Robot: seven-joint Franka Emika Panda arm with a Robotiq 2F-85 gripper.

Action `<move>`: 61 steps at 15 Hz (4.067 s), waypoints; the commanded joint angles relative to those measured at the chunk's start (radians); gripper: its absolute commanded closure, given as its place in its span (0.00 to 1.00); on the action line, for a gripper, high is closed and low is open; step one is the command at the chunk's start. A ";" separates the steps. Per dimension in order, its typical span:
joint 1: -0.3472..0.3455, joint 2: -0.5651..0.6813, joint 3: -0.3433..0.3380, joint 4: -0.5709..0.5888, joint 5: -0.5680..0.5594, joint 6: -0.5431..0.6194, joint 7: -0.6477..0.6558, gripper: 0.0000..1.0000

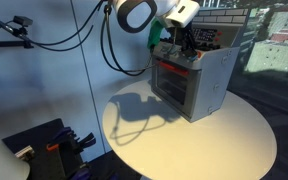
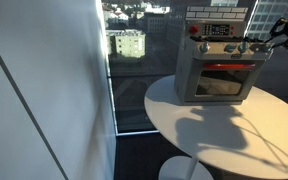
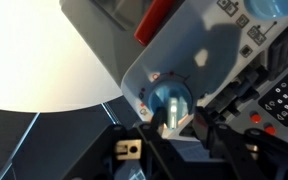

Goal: Turn the knob of the stove on the right in an anticlockwise direction

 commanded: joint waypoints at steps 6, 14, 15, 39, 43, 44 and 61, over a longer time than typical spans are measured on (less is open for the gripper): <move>0.006 -0.010 0.003 0.002 0.020 0.001 -0.007 0.93; 0.006 -0.025 -0.010 -0.017 -0.021 -0.004 -0.009 0.95; 0.008 -0.027 -0.016 -0.019 -0.037 -0.006 -0.007 0.95; 0.034 -0.083 -0.100 0.027 -0.677 -0.255 0.053 0.95; 0.031 -0.091 -0.092 0.023 -0.679 -0.260 0.042 0.93; 0.031 -0.094 -0.090 0.020 -0.670 -0.263 0.036 0.93; 0.013 -0.288 -0.028 0.001 -0.414 -0.746 -0.174 0.00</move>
